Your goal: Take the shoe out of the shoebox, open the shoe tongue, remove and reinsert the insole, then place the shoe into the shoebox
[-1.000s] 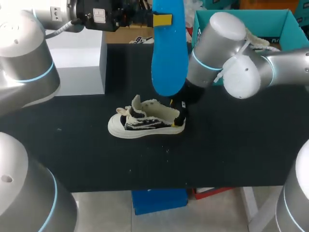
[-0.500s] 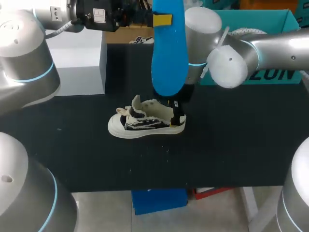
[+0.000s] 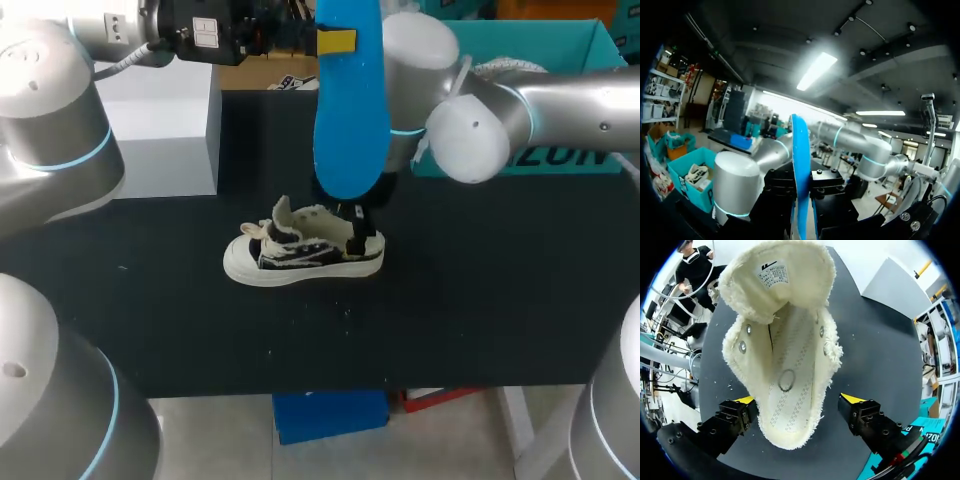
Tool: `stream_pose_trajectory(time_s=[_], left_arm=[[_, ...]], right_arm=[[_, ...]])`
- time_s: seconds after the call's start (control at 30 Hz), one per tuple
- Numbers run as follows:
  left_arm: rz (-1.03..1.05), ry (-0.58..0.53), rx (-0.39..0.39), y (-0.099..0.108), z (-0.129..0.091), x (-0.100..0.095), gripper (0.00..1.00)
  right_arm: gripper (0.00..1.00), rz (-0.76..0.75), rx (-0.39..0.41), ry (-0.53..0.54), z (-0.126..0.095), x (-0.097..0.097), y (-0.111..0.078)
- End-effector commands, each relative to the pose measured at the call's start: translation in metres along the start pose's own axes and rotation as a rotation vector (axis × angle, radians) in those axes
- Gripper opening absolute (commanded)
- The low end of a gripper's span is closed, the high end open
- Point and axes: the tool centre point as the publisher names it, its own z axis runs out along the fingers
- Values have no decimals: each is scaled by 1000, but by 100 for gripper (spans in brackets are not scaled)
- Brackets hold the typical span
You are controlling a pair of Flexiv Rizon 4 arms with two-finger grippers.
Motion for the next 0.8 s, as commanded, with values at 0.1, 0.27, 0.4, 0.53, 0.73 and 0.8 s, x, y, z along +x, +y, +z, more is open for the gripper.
stream_pose_trajectory(time_s=[0.1, 0.27, 0.4, 0.53, 0.73, 0.8], left_arm=[[1, -2, 0, 1, 0, 0, 0], [1, -2, 0, 1, 0, 0, 0], [1, -2, 0, 1, 0, 0, 0], [1, -2, 0, 1, 0, 0, 0], [1, -2, 0, 1, 0, 0, 0], [1, -2, 0, 1, 0, 0, 0]], right_arm=[[100, -11, -180, -36, -1, 9, -14], [100, -29, -317, -47, 0, 8, -14], [100, -43, -394, -30, 2, 7, -13], [100, -32, -435, -41, 5, 6, -14], [100, -5, -518, -35, 12, 7, -17], [100, 1, -536, -27, 15, 7, -18]])
